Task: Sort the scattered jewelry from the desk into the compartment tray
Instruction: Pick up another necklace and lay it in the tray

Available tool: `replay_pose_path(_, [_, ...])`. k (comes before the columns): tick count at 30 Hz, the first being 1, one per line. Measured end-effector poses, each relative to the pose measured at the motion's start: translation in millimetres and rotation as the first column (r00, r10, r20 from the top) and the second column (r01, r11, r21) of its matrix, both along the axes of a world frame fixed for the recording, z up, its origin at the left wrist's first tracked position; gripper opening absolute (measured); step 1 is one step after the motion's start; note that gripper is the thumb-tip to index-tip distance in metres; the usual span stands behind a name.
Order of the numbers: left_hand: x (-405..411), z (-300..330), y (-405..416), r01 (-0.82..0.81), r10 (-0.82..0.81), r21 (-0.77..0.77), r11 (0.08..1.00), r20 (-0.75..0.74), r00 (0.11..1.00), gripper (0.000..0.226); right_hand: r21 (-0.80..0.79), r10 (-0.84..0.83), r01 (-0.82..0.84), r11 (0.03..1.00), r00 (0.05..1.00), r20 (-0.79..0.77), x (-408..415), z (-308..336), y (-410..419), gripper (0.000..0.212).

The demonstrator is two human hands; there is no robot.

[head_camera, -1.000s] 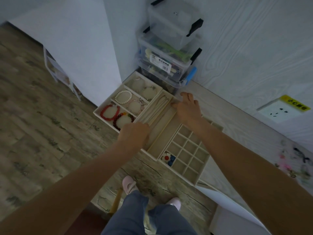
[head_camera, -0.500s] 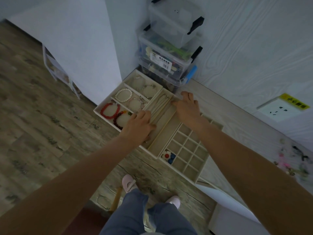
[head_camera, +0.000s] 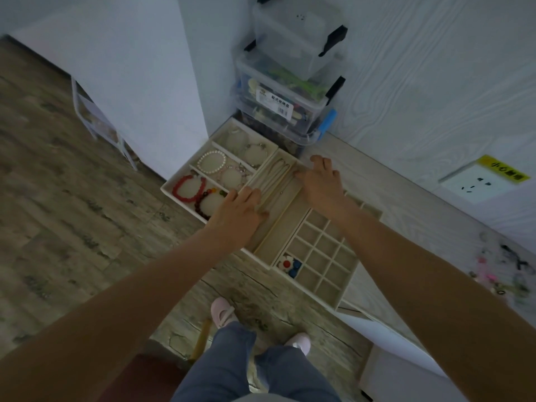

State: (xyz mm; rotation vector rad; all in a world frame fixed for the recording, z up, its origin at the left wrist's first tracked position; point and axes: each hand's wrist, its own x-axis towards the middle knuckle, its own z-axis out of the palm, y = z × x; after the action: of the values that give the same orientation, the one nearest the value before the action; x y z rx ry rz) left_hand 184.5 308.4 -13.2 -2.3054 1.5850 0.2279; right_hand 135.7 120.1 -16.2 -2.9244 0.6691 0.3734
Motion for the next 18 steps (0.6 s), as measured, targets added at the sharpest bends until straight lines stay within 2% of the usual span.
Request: replay_pose_path(18, [0.2,-5.3,1.9,-0.007,0.007,-0.022,1.000,0.021,1.000,0.046,0.026,-0.018,0.018,1.000,1.000,-0.005,-3.3,-2.4,2.0,0.053])
